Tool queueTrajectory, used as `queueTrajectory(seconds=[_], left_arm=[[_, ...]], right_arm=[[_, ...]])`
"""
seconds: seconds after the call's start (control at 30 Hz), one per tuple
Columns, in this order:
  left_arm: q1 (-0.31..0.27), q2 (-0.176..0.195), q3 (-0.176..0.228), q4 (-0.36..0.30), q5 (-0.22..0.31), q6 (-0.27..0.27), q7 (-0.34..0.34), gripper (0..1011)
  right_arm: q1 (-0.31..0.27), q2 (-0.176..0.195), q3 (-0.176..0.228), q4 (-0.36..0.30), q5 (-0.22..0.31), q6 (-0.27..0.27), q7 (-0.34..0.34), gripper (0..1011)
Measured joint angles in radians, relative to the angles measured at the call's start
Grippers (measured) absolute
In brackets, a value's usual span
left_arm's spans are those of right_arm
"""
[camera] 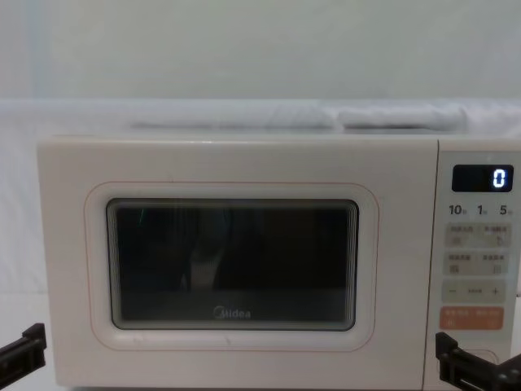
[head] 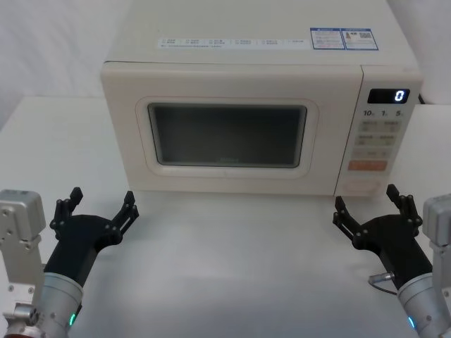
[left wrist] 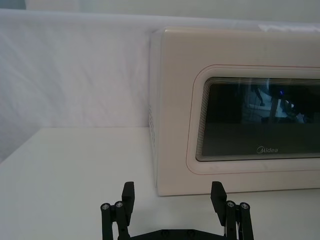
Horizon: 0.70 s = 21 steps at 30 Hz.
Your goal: Press the button to open the microwave door with one hand; close the microwave door with the other hand.
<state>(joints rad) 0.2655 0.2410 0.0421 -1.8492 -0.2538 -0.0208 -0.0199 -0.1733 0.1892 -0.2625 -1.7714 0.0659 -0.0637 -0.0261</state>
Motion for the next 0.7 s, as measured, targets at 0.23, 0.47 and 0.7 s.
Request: queueTrajectory(seconds=[0.23,0.47,0.7], left_arm=[[0.0,0.0,0.0,0.0,0.0,0.0,0.0,1001],[0.0,0.0,0.0,0.0,0.0,0.0,0.0,1001],[0.0,0.0,0.0,0.0,0.0,0.0,0.0,1001]], right_arm=[[0.0,0.0,0.0,0.0,0.0,0.0,0.0,1002],[0.0,0.0,0.0,0.0,0.0,0.0,0.0,1002],[0.0,0.0,0.0,0.0,0.0,0.0,0.0,916]])
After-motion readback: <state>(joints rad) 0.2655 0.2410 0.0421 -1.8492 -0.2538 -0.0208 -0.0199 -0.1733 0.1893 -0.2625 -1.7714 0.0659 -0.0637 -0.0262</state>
